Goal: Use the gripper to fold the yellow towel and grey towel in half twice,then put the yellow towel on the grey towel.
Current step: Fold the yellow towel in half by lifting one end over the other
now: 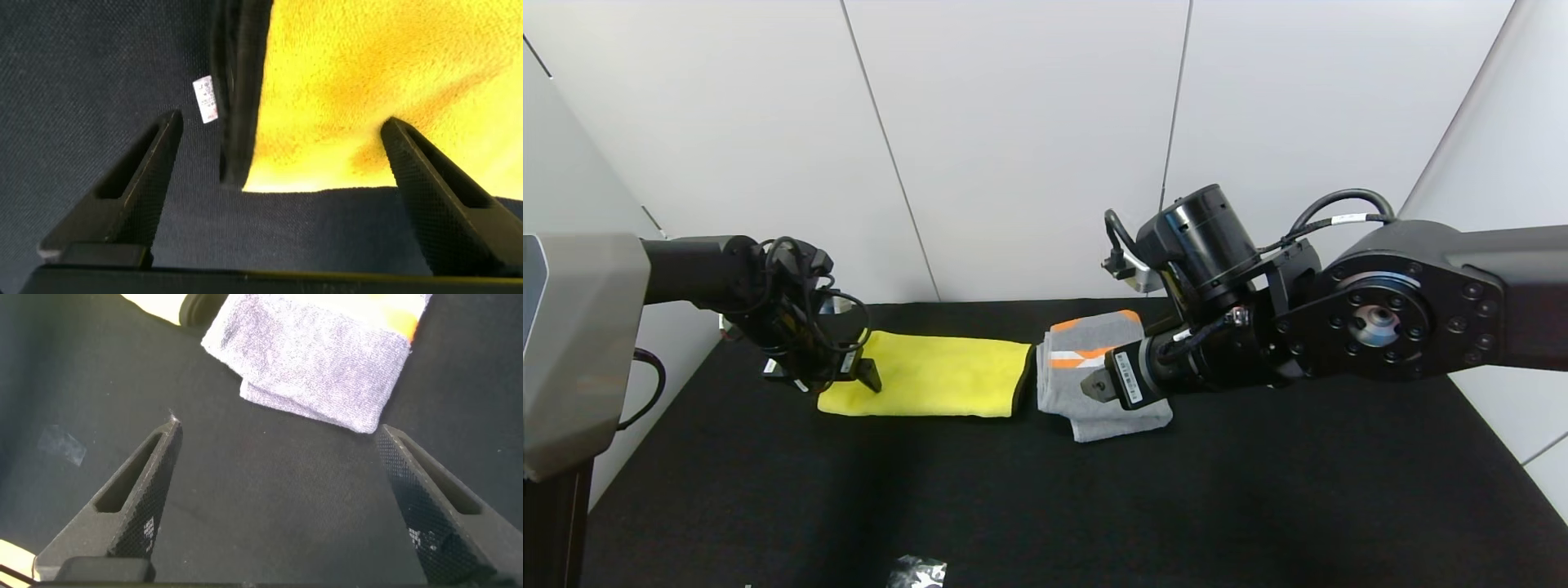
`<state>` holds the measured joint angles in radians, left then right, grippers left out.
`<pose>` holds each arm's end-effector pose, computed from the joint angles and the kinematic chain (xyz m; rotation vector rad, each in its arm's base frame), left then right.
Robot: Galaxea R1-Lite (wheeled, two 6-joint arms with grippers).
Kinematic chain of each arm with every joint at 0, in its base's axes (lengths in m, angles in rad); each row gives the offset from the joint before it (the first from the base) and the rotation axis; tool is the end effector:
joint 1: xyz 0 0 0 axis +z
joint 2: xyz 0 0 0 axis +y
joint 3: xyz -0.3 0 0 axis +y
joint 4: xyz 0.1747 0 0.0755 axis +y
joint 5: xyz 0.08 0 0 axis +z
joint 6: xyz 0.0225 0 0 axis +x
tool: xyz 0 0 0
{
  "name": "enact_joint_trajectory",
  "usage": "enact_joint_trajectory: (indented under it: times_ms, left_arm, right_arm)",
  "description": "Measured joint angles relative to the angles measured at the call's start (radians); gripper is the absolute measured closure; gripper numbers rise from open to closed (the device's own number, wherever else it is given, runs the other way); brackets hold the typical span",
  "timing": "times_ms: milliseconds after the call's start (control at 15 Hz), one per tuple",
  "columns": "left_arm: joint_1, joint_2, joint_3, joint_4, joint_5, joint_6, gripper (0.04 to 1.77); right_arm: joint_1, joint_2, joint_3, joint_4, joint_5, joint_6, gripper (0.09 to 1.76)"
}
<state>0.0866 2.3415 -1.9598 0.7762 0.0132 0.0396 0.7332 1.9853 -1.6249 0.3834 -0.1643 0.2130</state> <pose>0.4387 0.0384 0.1263 -0.0075 1.1590 0.0654 0.2894 0.2557 0.2144 -0.1274 0.7297 0.4650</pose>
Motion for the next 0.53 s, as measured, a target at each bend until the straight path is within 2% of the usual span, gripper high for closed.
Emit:
enact_joint_trajectory:
  times_ms: [467, 533]
  left_arm:
    - [-0.004, 0.024, -0.009, -0.001, -0.006, -0.013, 0.09]
    - [-0.005, 0.025, -0.01, -0.002, -0.006, -0.012, 0.18]
  right_arm:
    - [0.0, 0.002, 0.0, 0.0, -0.001, 0.0, 0.15]
    - [0.0, 0.002, 0.0, 0.0, -0.001, 0.0, 0.15]
